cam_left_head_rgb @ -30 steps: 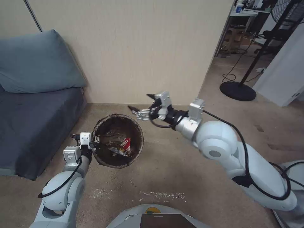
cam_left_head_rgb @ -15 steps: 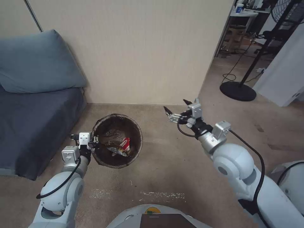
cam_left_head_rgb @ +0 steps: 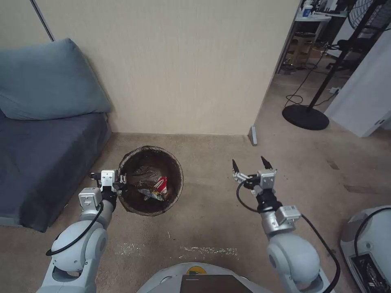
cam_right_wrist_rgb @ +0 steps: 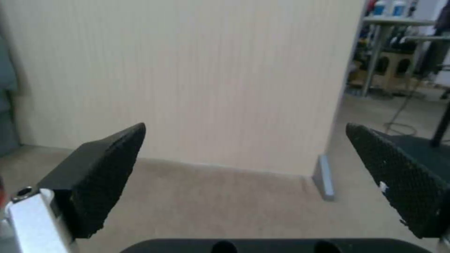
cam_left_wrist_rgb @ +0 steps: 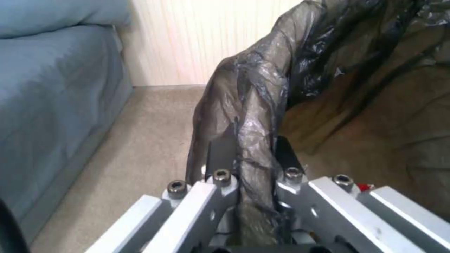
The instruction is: Pick up the trash bin, then pick up the garbage from the floor and place it into the trash bin.
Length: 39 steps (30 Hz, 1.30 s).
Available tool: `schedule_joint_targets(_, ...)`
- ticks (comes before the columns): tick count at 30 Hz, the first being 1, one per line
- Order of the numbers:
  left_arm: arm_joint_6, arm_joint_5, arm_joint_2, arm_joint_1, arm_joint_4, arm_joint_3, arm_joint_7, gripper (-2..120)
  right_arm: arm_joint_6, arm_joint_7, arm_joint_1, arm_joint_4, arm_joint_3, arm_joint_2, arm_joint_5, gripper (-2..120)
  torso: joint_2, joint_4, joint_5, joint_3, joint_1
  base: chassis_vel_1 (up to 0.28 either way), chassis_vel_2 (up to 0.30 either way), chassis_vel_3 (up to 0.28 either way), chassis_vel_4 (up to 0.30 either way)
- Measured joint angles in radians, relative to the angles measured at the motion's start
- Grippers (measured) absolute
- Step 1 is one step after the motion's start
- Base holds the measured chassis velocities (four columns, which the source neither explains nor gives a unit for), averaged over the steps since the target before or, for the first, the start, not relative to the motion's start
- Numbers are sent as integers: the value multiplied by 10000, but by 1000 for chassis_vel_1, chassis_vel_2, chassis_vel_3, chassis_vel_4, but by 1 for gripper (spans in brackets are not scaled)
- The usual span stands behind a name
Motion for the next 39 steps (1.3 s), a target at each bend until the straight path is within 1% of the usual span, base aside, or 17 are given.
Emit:
schedule_joint_targets(3,-3,-27,10,1,1,-56,17,3,457,15,-456,-3,311,268,-165,100,0,2,0,0,0,0,0,0,0)
schedule_joint_targets(8,-4,-44,23,3,-4,-69,39,3,906,-14,-911,24,731,316,-154,100,0,1,1,0,0,0,0,0,0)
schedule_joint_targets(15,-4,-44,19,12,-19,-70,49,3,1032,-125,-1089,98,1042,360,-62,100,0,2,1,0,0,0,0,0,0)
schedule_joint_targets(24,-4,-24,-6,81,-101,-81,58,3,1107,-520,-1217,163,1469,646,80,100,0,1,3,1,1,0,0,0,0)
schedule_joint_targets(39,0,14,-53,255,-222,-98,50,3,1272,-525,-1321,48,1576,799,177,100,0,1,2,1,0,0,0,0,0)
